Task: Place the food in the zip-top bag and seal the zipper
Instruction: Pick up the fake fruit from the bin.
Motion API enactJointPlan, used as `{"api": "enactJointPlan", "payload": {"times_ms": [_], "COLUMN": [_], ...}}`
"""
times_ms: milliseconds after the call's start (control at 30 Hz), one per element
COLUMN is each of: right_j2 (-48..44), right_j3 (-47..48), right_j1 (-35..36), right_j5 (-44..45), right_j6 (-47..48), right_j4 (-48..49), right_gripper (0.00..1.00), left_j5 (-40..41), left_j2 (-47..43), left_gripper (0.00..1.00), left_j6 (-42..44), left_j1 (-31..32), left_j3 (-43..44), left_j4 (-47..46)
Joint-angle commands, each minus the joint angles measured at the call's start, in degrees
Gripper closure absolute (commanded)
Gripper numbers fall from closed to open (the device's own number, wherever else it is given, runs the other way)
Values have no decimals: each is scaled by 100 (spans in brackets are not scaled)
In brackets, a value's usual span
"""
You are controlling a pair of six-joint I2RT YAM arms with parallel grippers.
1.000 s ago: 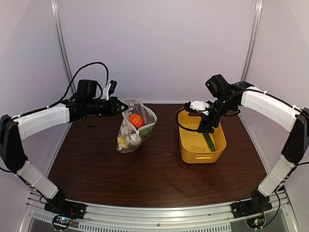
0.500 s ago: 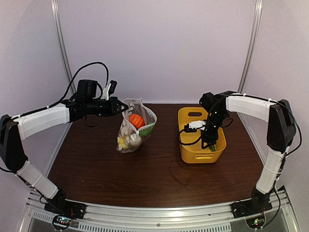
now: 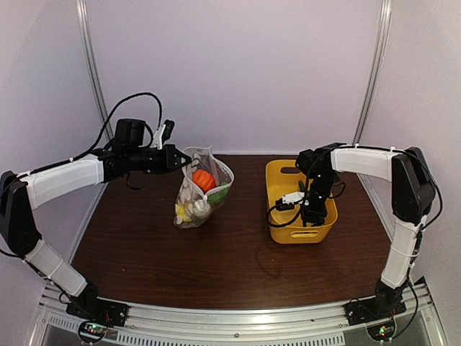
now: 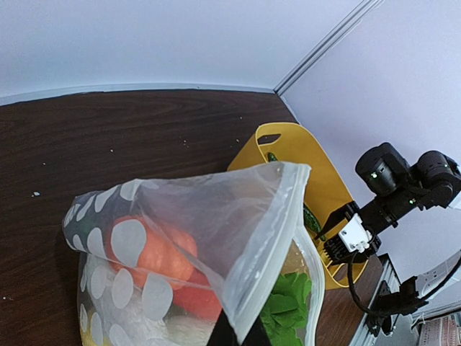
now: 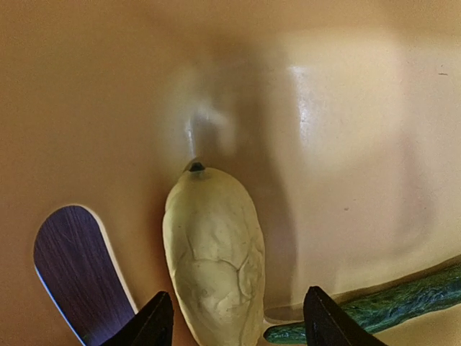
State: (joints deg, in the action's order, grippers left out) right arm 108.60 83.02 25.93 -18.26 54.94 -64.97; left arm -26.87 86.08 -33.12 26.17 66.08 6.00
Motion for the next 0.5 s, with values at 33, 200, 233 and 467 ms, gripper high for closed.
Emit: {"api": "enactJointPlan", "payload": {"times_ms": [33,200,233,467], "right_j2": [136,245,285,434], "right_j3": [-172,-241,-250,-290], "right_j1": [-19,-25,-19,-18], "right_j5": [-110,-107,-112,-101], "right_j6": [109,77,57,44], "right_j4": [-73,77,112,171], "right_gripper": [37,38,39,42], "left_j5": [-79,-72,-66,-70], "left_j2": [51,58,64,68], "left_gripper": [100,100,100,100], "left_j6": [60,63,61,63], "left_j1": [-60,-60,-60,-60], "left_j3": [-3,-8,-8,-8], "left_j4": [-328,-328,-328,-325]}}
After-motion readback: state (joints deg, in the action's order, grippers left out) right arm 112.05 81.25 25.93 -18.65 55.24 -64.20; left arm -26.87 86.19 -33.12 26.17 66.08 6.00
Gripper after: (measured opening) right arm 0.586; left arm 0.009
